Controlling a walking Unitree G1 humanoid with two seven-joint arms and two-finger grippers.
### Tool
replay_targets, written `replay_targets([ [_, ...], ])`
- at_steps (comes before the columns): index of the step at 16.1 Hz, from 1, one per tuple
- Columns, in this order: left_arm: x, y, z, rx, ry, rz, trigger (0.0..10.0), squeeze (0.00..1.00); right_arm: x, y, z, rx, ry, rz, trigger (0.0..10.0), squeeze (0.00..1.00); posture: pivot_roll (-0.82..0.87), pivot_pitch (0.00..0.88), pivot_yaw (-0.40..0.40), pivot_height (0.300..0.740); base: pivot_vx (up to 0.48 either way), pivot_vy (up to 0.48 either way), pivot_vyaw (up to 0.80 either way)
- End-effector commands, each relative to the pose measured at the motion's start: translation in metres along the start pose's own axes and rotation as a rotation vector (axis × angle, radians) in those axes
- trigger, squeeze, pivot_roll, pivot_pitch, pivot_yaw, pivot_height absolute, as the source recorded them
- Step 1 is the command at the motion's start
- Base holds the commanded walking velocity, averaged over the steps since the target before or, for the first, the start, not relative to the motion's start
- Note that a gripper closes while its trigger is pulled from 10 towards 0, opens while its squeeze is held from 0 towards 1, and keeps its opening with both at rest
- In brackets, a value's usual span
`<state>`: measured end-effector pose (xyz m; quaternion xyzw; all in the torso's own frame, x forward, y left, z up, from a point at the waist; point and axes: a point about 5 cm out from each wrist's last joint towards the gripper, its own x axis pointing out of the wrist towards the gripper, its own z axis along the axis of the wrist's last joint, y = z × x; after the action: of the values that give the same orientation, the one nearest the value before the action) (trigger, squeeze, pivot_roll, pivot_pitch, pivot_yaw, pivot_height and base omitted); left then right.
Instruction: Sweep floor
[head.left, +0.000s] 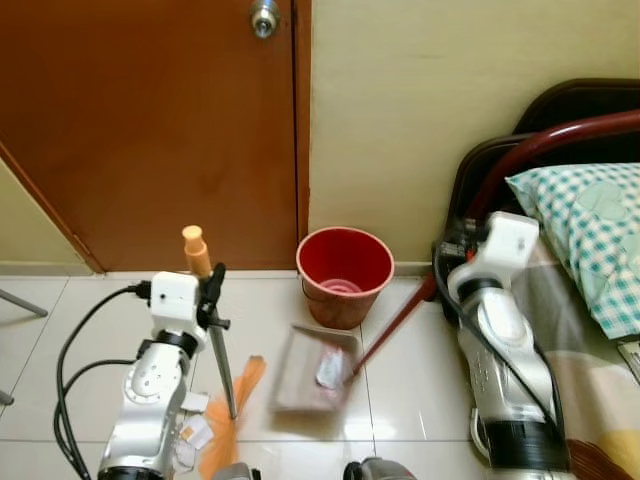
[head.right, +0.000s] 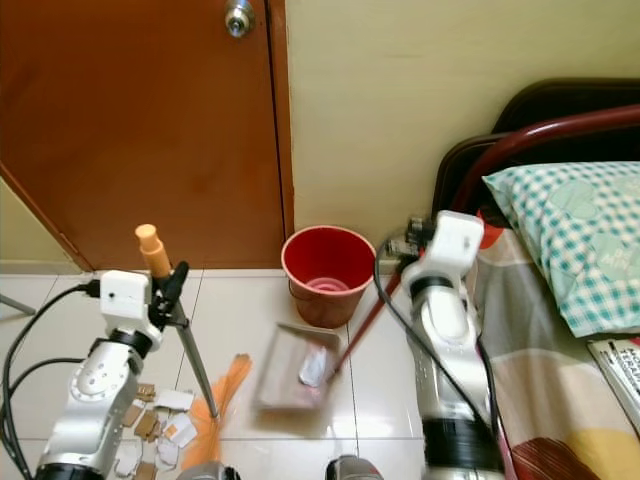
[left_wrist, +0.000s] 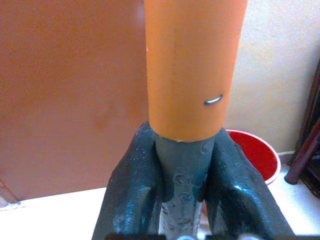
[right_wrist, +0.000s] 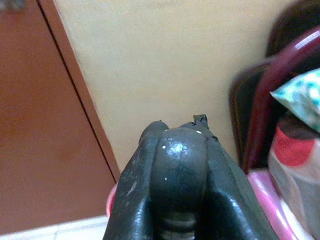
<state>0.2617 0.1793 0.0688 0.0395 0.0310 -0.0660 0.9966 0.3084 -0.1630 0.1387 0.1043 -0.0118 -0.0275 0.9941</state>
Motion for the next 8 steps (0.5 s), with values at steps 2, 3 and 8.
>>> replay_targets([
  [2, 0.0, -0.004, 0.005, 0.009, -0.014, -0.001, 10.0, 0.0, 0.012, 0.023, 0.032, 0.096, -0.081, 0.074, 10.0, 0.0, -0.04, 0.055, -0.002, 0.74, 0.0, 0.0, 0.0],
  [3, 0.0, -0.005, 0.004, 0.009, -0.014, -0.004, 10.0, 0.0, 0.014, 0.026, 0.035, 0.102, -0.084, 0.085, 10.0, 0.0, -0.04, 0.057, -0.001, 0.74, 0.0, 0.0, 0.0],
  [8, -0.001, -0.004, 0.004, 0.009, -0.01, 0.0, 10.0, 0.0, 0.031, 0.044, 0.071, 0.184, -0.147, 0.134, 10.0, 0.0, -0.04, 0.064, -0.007, 0.74, 0.0, 0.0, 0.0],
])
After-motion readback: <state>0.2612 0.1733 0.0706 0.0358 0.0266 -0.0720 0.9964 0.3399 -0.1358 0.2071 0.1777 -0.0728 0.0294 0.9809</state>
